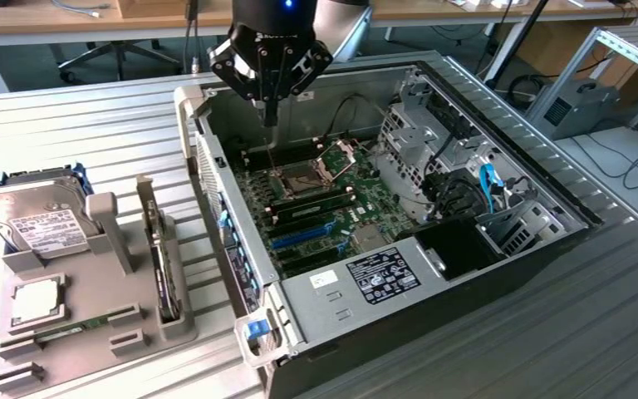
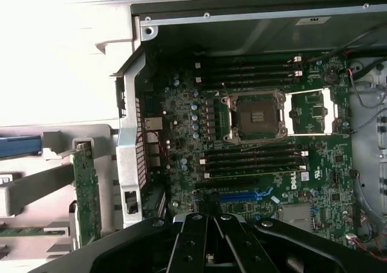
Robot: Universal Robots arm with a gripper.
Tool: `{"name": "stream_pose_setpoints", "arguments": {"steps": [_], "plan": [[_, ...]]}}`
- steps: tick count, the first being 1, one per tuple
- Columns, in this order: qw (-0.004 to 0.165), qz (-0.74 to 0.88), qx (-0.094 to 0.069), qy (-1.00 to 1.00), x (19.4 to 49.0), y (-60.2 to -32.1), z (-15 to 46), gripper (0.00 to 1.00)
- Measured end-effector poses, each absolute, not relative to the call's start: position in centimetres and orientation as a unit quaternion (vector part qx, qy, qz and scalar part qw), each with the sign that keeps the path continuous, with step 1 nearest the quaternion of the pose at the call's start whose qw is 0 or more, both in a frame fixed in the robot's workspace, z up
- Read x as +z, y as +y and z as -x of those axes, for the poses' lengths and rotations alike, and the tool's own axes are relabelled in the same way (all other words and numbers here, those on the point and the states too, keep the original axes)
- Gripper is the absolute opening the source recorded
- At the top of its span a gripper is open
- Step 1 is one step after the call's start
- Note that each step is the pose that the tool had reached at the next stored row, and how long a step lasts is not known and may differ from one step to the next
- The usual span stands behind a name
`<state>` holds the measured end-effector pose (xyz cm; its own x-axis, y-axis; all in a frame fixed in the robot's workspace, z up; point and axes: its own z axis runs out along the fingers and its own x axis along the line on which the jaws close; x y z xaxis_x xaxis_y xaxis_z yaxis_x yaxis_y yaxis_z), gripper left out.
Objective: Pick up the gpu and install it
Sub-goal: 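Reach for the gpu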
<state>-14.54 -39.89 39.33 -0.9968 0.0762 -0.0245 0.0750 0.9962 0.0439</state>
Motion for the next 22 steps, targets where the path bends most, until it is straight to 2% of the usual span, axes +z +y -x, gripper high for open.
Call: {"name": "stream_pose_setpoints", "arguments": {"steps": [22], "plan": [[0.013,-0.038,0.021,0.999,39.3,-39.9,15.7,0.11]]}}
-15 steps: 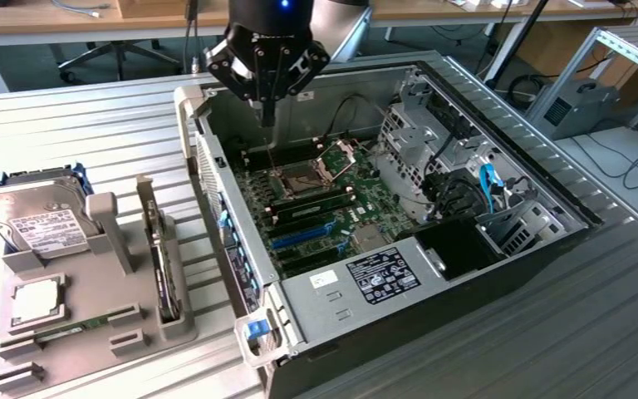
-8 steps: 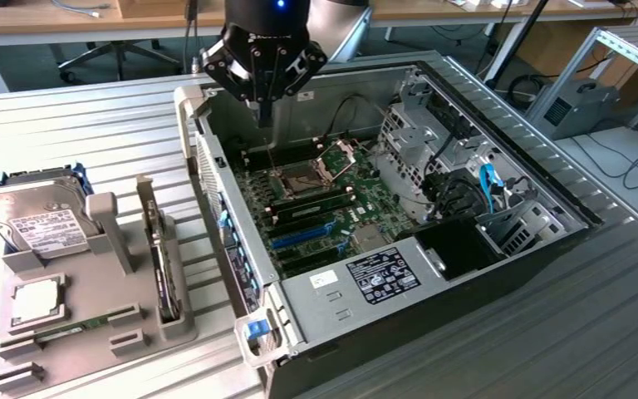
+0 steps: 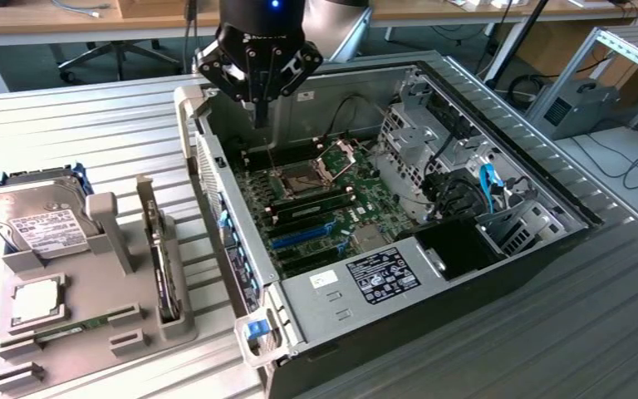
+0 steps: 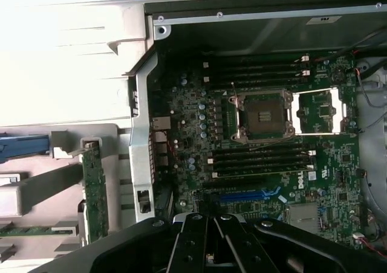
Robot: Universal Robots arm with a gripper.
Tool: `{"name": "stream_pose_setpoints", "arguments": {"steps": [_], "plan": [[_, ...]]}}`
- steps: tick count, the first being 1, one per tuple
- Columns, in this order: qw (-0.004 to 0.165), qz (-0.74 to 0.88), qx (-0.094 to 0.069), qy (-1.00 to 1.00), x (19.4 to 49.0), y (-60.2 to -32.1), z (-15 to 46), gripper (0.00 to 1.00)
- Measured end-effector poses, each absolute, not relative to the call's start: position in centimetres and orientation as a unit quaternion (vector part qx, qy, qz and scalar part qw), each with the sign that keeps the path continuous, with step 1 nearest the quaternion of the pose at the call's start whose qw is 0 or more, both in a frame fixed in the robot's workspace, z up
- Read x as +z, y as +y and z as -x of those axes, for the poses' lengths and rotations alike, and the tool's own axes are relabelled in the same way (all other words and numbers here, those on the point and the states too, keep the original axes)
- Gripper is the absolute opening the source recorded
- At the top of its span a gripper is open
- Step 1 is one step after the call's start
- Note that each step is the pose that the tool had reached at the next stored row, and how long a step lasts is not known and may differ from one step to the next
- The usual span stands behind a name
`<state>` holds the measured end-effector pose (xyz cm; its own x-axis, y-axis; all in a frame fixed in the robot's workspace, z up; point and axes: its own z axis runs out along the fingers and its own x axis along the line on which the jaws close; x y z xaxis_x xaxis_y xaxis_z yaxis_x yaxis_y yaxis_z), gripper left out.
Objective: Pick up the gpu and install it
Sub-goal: 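Reach for the gpu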
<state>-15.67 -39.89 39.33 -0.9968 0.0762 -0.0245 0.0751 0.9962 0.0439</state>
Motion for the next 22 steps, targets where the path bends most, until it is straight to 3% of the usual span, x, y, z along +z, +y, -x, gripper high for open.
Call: {"name": "stream_pose_setpoints", "arguments": {"steps": [22], "plan": [[0.013,-0.038,0.021,0.999,39.3,-39.9,16.9,0.11]]}}
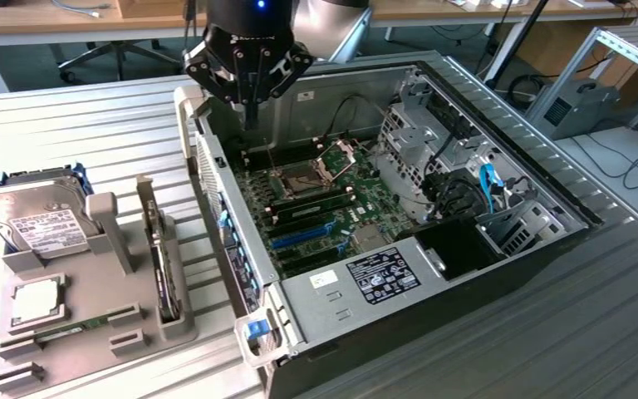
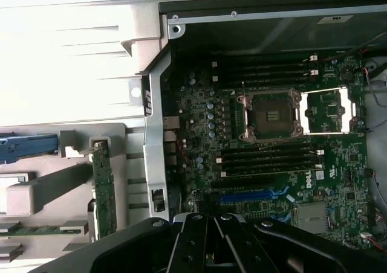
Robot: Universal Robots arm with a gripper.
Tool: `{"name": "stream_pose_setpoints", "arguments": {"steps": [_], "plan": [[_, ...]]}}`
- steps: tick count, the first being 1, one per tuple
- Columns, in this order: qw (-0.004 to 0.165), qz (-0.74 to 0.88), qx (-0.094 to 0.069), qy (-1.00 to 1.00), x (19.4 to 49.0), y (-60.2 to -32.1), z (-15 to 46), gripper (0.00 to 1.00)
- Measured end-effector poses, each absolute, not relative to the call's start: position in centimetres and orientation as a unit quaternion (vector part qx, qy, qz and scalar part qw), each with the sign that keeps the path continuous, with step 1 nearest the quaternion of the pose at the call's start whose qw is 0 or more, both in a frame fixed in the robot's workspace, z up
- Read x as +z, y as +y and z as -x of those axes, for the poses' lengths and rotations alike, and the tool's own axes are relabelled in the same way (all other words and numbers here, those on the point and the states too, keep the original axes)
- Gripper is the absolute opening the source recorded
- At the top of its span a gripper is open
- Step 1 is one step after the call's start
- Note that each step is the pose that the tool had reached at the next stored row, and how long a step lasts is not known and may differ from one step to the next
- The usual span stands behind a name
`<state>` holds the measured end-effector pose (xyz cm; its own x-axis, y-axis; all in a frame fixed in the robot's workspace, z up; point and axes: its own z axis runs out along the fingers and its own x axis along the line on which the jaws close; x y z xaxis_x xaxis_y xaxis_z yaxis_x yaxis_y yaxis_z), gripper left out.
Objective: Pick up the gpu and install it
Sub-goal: 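Reach for the gpu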
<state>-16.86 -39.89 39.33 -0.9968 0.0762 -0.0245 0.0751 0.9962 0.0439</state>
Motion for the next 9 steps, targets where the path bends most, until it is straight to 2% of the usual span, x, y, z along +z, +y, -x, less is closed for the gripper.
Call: {"name": "stream_pose_setpoints", "arguments": {"steps": [9], "plan": [[0.013,-0.038,0.022,0.999,39.33,-39.89,17.43,0.11]]}}
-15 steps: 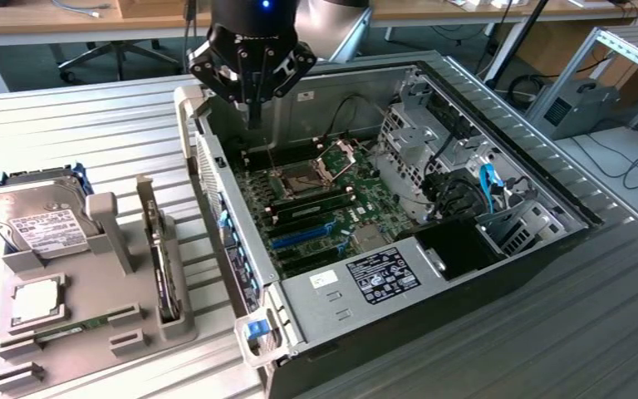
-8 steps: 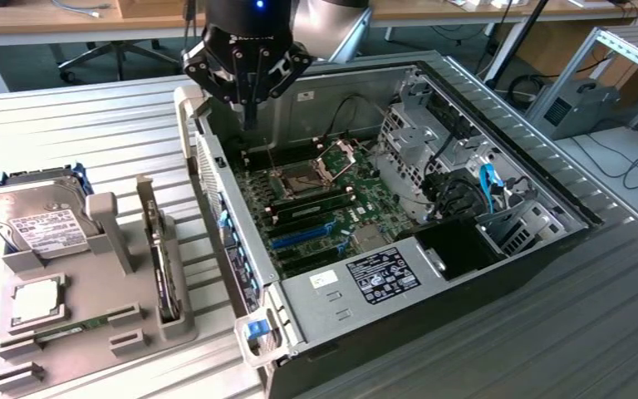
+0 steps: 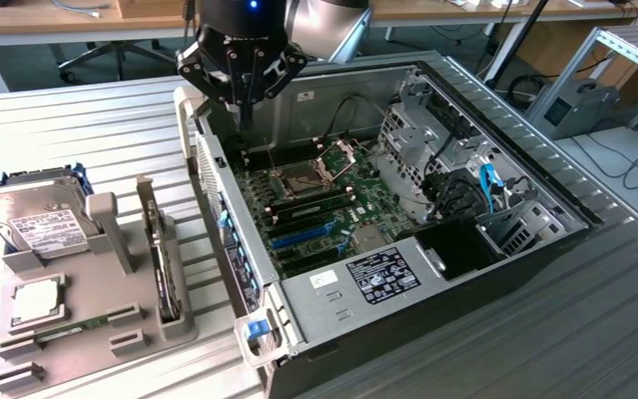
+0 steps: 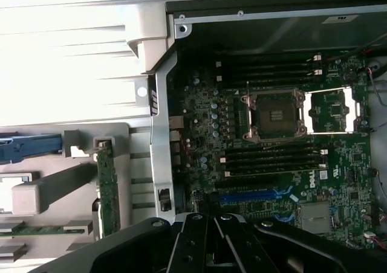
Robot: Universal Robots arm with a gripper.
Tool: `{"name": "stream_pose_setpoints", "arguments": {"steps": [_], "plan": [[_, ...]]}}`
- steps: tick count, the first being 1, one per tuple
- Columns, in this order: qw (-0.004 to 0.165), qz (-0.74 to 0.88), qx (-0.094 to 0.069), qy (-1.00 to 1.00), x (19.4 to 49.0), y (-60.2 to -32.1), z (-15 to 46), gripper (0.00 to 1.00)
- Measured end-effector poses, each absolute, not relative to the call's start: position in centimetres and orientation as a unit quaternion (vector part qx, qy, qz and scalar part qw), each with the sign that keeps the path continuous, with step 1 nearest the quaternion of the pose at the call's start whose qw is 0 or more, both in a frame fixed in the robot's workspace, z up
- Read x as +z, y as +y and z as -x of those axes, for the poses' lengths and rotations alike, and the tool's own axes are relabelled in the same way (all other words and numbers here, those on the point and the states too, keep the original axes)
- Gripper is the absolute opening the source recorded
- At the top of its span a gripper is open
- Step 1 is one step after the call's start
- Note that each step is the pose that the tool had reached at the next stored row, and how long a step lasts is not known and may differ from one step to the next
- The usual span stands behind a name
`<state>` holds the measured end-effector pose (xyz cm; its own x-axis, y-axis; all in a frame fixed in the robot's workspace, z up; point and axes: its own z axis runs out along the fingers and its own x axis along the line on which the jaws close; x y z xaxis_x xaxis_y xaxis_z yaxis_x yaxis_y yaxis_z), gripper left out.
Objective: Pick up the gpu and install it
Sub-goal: 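Reach for the gpu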
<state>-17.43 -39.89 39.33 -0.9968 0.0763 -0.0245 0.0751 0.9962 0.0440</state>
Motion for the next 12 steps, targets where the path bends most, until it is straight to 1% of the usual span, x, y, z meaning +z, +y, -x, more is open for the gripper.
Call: {"name": "stream_pose_setpoints", "arguments": {"steps": [12], "plan": [[0.013,-0.038,0.021,0.999,39.33,-39.89,18.09,0.11]]}}
